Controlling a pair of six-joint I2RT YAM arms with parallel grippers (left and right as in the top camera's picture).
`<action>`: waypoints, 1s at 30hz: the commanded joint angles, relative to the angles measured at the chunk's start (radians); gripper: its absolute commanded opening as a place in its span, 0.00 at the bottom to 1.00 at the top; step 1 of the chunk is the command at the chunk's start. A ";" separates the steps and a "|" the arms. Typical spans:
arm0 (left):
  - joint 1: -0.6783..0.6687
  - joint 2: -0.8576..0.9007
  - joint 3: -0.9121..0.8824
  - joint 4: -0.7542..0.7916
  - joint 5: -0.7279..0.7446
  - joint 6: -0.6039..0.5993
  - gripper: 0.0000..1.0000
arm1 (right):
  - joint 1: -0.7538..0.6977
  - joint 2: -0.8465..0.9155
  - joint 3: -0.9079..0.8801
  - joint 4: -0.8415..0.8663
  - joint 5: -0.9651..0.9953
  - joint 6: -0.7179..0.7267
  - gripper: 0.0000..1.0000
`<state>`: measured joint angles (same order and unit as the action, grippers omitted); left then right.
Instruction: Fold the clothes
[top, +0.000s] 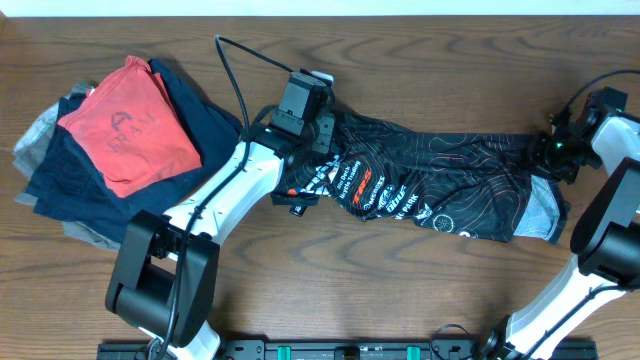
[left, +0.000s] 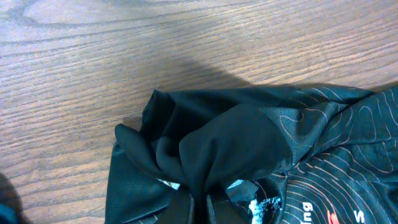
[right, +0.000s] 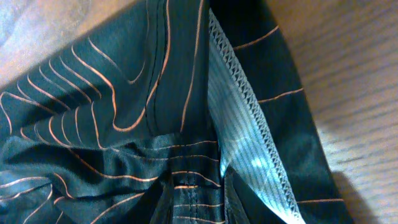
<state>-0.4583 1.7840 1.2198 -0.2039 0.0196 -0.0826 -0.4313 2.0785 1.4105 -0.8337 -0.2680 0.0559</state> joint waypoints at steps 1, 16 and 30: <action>0.002 0.006 0.006 -0.002 -0.001 -0.010 0.06 | -0.011 0.005 0.021 -0.023 -0.021 0.019 0.26; 0.002 0.006 0.006 -0.002 -0.002 -0.010 0.06 | -0.013 0.003 0.048 -0.056 -0.074 0.017 0.25; 0.002 0.006 0.006 -0.010 -0.001 -0.010 0.06 | 0.005 0.003 0.036 -0.045 -0.040 -0.005 0.25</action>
<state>-0.4583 1.7840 1.2198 -0.2085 0.0196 -0.0822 -0.4377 2.0785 1.4399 -0.8898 -0.3210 0.0597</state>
